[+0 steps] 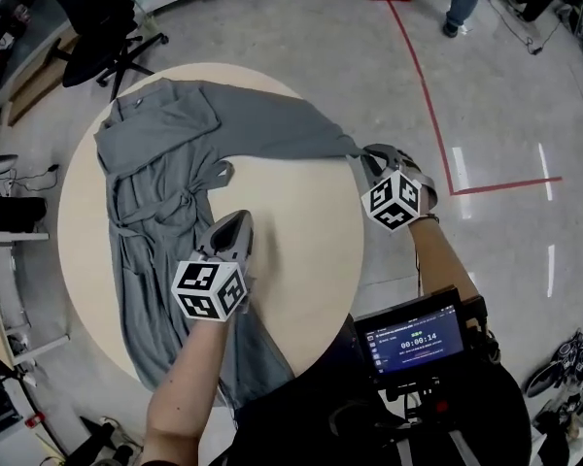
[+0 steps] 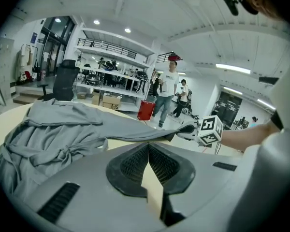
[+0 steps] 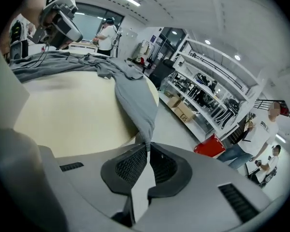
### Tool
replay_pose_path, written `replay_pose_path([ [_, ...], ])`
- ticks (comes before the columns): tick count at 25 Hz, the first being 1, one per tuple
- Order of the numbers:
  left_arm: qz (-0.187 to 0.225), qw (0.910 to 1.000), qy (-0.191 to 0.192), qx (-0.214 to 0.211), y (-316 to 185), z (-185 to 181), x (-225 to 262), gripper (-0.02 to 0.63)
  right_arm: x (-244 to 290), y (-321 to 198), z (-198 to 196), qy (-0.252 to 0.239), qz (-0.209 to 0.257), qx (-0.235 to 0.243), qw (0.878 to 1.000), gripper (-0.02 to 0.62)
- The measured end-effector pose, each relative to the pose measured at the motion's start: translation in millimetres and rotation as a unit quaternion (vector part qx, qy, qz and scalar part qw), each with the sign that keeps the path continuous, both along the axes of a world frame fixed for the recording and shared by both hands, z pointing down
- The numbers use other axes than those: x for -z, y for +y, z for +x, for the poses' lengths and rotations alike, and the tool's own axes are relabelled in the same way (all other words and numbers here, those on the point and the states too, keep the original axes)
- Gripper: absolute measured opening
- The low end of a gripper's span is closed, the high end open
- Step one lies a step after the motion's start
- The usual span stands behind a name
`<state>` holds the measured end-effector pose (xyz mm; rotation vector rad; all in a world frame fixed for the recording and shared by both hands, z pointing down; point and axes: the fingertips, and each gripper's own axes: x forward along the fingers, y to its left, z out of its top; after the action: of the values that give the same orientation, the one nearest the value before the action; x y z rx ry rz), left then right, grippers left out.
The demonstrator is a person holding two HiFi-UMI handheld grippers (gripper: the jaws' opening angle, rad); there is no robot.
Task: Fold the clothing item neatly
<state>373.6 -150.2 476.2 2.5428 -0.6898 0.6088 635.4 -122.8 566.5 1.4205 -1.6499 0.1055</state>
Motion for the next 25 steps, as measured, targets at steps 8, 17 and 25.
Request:
replay_pose_path([
  [8, 0.038, 0.9976, 0.052, 0.027, -34, -75, 23, 0.002, 81, -55, -20, 0.097, 0.017, -0.043, 0.994, 0.025],
  [17, 0.054, 0.9914, 0.089, 0.079, -75, -200, 27, 0.003, 135, -189, -112, 0.142, 0.037, -0.012, 0.989, 0.025],
  [25, 0.052, 0.9824, 0.106, 0.145, -127, -333, 3, 0.002, 115, -332, -296, 0.143, 0.043, 0.058, 0.987, 0.025],
])
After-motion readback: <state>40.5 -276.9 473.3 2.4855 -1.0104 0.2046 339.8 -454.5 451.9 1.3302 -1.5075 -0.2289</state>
